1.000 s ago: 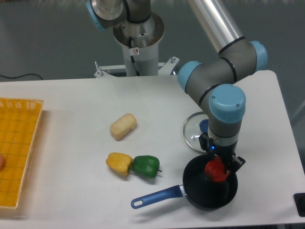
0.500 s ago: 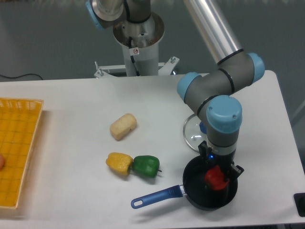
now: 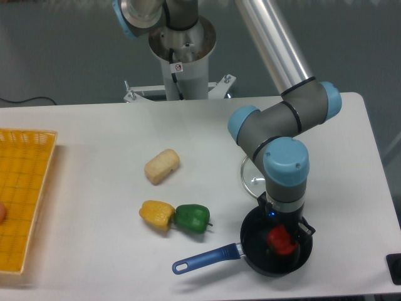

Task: Place the red pepper in the pot
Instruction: 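Open the gripper to release the red pepper into the pan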

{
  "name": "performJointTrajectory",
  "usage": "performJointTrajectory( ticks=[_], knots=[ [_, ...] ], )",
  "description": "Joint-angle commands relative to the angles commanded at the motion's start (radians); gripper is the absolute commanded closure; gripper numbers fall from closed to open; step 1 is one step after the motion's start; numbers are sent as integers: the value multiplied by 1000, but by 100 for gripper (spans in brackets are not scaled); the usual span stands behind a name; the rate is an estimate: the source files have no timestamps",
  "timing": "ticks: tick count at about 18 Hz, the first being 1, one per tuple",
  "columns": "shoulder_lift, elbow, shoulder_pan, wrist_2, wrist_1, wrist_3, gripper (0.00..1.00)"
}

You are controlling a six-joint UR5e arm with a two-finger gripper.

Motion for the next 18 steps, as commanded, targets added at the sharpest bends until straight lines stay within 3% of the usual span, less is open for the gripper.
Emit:
performJointTrajectory(
  ticks=[7,18],
  knots=[
    [0,-8,0,2,12,2,64],
    [0,-15,-2,2,26,2,51]
  ],
)
